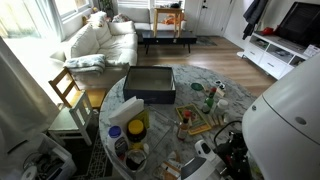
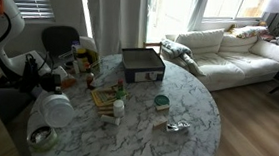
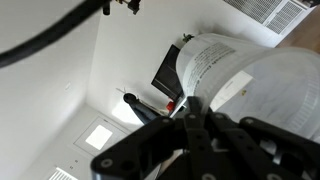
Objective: Pick up the clear cup and pour its contents into the clear measuring spoon
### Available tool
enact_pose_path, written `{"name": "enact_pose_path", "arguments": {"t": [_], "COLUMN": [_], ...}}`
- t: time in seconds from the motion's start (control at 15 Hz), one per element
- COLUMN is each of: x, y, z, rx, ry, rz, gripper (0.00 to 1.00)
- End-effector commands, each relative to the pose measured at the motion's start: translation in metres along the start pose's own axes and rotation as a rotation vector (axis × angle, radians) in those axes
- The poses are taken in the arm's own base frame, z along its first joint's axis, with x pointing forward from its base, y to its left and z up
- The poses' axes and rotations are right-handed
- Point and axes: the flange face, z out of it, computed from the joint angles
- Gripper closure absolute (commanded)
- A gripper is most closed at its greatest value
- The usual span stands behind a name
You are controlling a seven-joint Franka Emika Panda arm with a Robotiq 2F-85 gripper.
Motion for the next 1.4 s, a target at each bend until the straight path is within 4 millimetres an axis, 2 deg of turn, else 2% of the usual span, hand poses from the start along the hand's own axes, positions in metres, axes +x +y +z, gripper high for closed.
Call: {"name": "enact_pose_path", "arguments": {"t": [0.0, 0.27, 0.67, 1.0, 1.33], "x": [0.002, 0.001, -0.003, -0.008, -0.026], "y": [-0.001, 0.002, 0.027, 0.056, 0.100], "z": [-0.002, -0.001, 0.015, 0.029, 0.037], "rx": [-0.055, -0.068, 0.018, 0.141, 0.368], "ry": [-0.005, -0.017, -0.068, -0.096, -0.087], "rz": [0.016, 0.019, 0.003, -0.013, -0.034], "gripper": [0.99, 0.99, 0.99, 0.99, 0.99]}}
